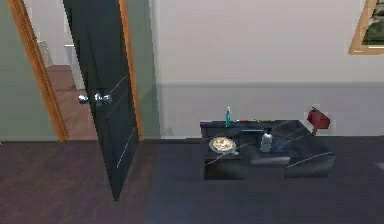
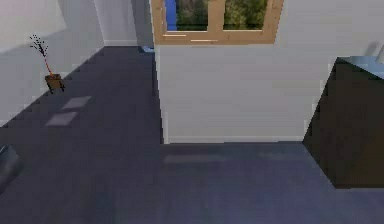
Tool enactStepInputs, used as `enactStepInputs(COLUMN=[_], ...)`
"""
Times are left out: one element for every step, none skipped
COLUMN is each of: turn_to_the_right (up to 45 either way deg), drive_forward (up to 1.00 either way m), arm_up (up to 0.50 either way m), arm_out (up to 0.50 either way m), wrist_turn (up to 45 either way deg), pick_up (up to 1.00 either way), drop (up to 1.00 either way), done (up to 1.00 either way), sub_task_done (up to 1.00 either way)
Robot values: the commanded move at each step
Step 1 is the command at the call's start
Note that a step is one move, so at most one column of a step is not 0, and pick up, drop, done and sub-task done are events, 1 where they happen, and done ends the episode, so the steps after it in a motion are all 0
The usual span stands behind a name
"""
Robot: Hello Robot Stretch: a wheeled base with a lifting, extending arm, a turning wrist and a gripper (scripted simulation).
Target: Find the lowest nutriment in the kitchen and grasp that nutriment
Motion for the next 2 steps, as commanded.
enactStepInputs(turn_to_the_right=[6.0, 0.0], drive_forward=[0.0, 0.7], arm_up=[0.0, 0.0], arm_out=[0.0, 0.0], wrist_turn=[0.0, 0.0], pick_up=[0.0, 0.0], drop=[0.0, 0.0], done=[0.0, 0.0], sub_task_done=[0.0, 0.0])
